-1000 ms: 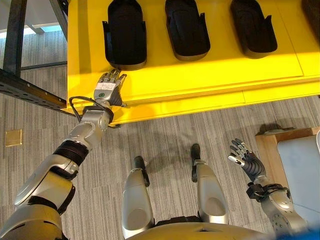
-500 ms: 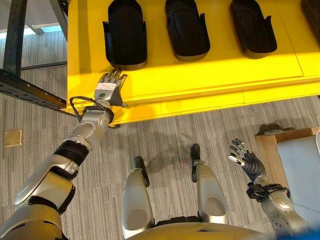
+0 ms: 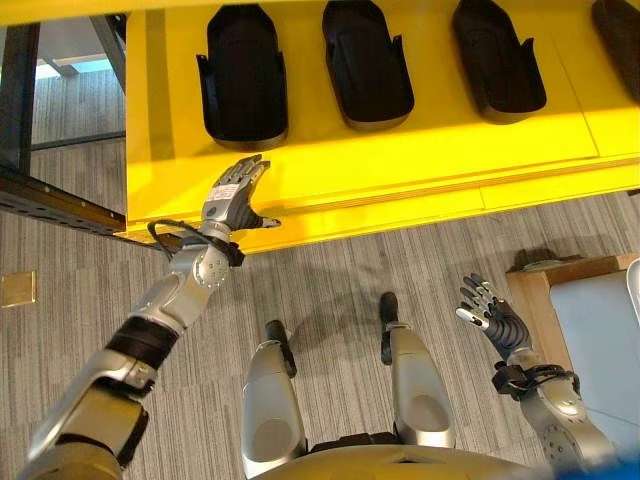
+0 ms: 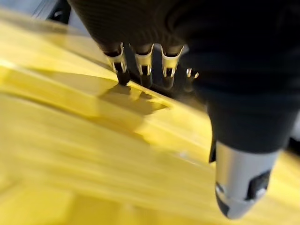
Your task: Move parts from the plastic box to the shelf.
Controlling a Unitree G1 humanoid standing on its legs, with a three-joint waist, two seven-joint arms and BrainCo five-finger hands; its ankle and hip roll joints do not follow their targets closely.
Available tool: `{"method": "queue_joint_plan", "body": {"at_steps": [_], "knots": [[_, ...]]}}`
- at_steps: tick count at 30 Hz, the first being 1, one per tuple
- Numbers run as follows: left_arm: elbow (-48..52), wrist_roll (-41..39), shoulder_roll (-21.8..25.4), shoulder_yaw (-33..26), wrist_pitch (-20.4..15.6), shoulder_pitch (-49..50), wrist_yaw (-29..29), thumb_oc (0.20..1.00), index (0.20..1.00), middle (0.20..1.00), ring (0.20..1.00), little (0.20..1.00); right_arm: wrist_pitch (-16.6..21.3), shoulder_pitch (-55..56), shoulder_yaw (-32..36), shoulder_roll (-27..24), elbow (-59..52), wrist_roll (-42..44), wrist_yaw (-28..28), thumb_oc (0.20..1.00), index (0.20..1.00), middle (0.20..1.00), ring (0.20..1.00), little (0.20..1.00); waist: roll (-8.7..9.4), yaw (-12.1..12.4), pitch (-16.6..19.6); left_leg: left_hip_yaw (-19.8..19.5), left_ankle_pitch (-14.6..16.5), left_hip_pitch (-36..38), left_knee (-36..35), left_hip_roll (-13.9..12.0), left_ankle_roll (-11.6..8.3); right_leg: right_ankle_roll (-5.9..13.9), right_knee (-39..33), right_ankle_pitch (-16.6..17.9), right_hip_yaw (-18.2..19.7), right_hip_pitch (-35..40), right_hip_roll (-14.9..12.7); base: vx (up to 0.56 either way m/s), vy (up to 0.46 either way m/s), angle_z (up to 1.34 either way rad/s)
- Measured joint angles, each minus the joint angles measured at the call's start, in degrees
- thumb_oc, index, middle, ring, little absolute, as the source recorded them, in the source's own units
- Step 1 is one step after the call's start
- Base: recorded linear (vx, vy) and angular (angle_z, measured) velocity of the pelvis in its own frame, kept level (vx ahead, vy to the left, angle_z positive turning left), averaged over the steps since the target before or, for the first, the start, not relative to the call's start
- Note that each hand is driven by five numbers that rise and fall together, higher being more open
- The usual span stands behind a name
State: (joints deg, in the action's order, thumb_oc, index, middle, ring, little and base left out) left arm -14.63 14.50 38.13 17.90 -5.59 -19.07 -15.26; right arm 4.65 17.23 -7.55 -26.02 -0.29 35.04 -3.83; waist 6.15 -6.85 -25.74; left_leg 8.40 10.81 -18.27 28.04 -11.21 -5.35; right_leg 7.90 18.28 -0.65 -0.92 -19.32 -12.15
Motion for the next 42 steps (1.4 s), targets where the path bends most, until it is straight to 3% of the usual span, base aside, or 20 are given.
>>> {"method": "queue_joint_plan", "body": {"at_steps": [5,6,8,9,11,16,21,28,35,42], "knots": [[3.2,-21.0,-4.9,-5.2,-5.2,8.8,4.6,1.0,1.0,1.0,1.0,1.0,-0.2,-0.3,0.2,-0.1,0.4,-0.4,0.0,1.0,1.0,1.0,1.0,1.0,-1.13,-0.4,0.4,0.0,0.6,2.6,-0.2,-0.3,-0.27,-0.23,0.2,-1.5,-0.1,2.3,0.1,0.03,-0.015,0.0],[3.8,-29.4,-6.4,-5.2,-6.1,11.1,6.8,1.0,1.0,1.0,1.0,1.0,-0.2,-0.7,0.0,-0.4,0.7,-0.5,0.0,1.0,1.0,1.0,1.0,1.0,-2.17,0.1,1.0,-0.1,0.7,3.3,-0.5,-0.4,-0.25,-0.25,0.2,-1.8,-0.4,3.0,0.1,0.03,-0.011,0.07],[4.2,-34.2,-7.1,-5.4,-6.5,12.8,8.5,1.0,1.0,1.0,1.0,1.0,-0.4,-1.2,0.0,-0.4,0.8,-0.5,0.0,1.0,1.0,1.0,1.0,1.0,-2.91,0.2,1.5,-0.4,0.9,3.5,-0.8,-0.4,0.01,-0.26,0.1,-1.9,-0.9,3.5,0.1,0.05,-0.022,0.12],[5.0,-39.9,-8.4,-5.6,-5.8,16.1,11.5,1.0,1.0,1.0,1.0,1.0,-0.7,-2.0,-0.1,-0.3,1.3,-0.5,0.0,1.0,1.0,1.0,1.0,1.0,-3.62,-0.3,2.1,-1.0,0.7,4.6,-1.6,-0.4,-0.19,-0.34,-0.4,-1.9,-1.6,4.9,0.2,0.04,-0.02,0.13],[5.2,-44.0,-8.9,-5.5,-3.8,20.5,14.0,1.0,1.0,1.0,1.0,1.0,-0.7,-1.8,0.0,-0.3,1.3,-0.7,0.0,1.0,1.0,1.0,1.0,1.0,-3.64,0.0,2.5,-1.2,0.3,6.2,-2.8,-0.3,-0.6,-0.45,-0.4,-2.5,-2.0,6.1,0.1,0.01,-0.014,0.12],[5.0,-55.6,-12.4,-6.0,0.5,32.5,16.8,1.0,1.0,1.0,1.0,1.0,-1.2,-1.1,0.0,0.3,1.3,-1.7,0.1,1.0,1.0,1.0,1.0,1.0,-4.18,1.1,4.4,-3.2,-2.0,8.2,-7.5,0.2,-1.07,-0.45,-3.0,-2.3,-5.0,9.2,0.0,0.02,-0.008,0.24],[6.6,-58.9,-13.0,-7.8,1.0,37.1,17.6,1.0,1.0,1.0,1.0,1.0,-1.5,-1.3,0.3,0.6,1.2,-2.6,0.1,1.0,1.0,1.0,1.0,1.0,-5.55,2.7,8.4,-3.6,-4.7,12.7,-14.5,0.5,-1.53,-0.64,-7.3,-1.5,-7.2,13.4,0.2,0.01,0.004,0.16],[7.9,-58.6,-15.6,-11.6,1.0,38.7,18.9,1.0,1.0,1.0,1.0,1.0,-2.7,1.0,0.5,1.1,1.3,-2.5,-0.2,1.0,1.0,1.0,1.0,1.0,-6.49,3.1,16.1,-3.2,-9.2,19.6,-25.6,0.2,-2.24,-0.64,-14.6,0.5,-8.8,19.0,1.6,0.03,0.007,0.04],[7.4,-55.7,-18.7,-12.4,0.9,39.2,18.6,1.0,1.0,1.0,1.0,1.0,-3.2,2.3,0.8,2.9,1.3,-2.4,-0.3,1.0,1.0,1.0,1.0,1.0,-6.15,3.1,19.2,-2.5,-11.7,23.4,-31.8,0.2,-2.82,-0.24,-20.4,2.6,-9.6,22.7,2.3,0.0,0.001,0.0],[7.3,-53.2,-18.8,-12.3,0.9,39.0,17.2,1.0,1.0,1.0,1.0,1.0,-3.7,2.8,0.4,3.3,1.4,-2.0,-0.3,1.0,1.0,1.0,1.0,1.0,-6.05,3.1,20.8,-2.4,-11.8,24.5,-32.8,0.3,-2.85,-0.06,-21.5,2.7,-9.6,23.7,2.3,0.0,0.001,0.01]]}}
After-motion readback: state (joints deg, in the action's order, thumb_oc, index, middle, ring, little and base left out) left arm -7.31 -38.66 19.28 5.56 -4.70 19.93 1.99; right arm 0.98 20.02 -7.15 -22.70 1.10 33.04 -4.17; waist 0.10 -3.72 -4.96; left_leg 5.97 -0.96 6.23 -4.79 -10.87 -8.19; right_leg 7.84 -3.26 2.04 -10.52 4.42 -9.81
